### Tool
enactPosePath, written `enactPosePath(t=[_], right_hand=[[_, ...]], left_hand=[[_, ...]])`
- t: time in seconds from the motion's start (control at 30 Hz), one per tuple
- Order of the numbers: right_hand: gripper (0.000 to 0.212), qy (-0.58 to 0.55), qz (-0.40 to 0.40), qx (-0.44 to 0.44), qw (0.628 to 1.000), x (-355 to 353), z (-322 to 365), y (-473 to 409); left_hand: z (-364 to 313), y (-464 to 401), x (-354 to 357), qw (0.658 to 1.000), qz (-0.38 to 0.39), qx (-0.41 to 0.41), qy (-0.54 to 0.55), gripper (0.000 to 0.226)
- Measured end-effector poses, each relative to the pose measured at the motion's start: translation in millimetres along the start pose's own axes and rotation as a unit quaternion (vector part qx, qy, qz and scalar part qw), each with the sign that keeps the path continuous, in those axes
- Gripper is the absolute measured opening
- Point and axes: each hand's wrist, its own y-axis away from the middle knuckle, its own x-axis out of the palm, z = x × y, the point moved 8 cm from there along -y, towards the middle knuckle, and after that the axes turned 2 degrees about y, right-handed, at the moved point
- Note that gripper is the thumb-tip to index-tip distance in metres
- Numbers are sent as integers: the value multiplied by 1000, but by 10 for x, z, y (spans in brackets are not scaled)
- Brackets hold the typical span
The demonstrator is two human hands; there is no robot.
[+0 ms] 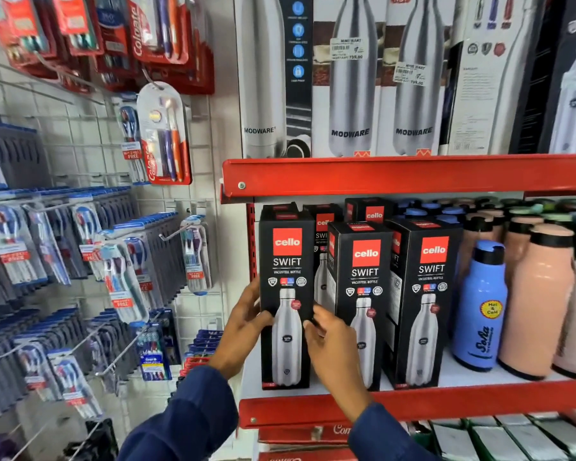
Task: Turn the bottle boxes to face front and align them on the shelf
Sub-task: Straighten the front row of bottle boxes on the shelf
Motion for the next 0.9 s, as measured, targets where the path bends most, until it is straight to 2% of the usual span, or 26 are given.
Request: enactPosePath(t=[0.2, 0.43, 0.6, 0.77, 0.9], right_hand=[[38, 30, -11, 30, 999, 54, -182, 81], [41, 48, -13, 17, 999, 68, -276, 114], [42, 57, 22, 30, 998, 143, -456, 300], [39, 86, 55, 61, 993, 229, -645, 394], [35, 110, 66, 49, 991, 226, -652, 429]], left_hand=[[257, 89, 79, 1000, -3, -21, 10, 77], [378, 213, 125, 1000, -2, 6, -12, 79], [640, 480, 100, 996, -68, -33, -39, 68], [659, 721, 61, 970, -176, -38, -161, 43], [653, 823, 137, 965, -187, -48, -178, 40]])
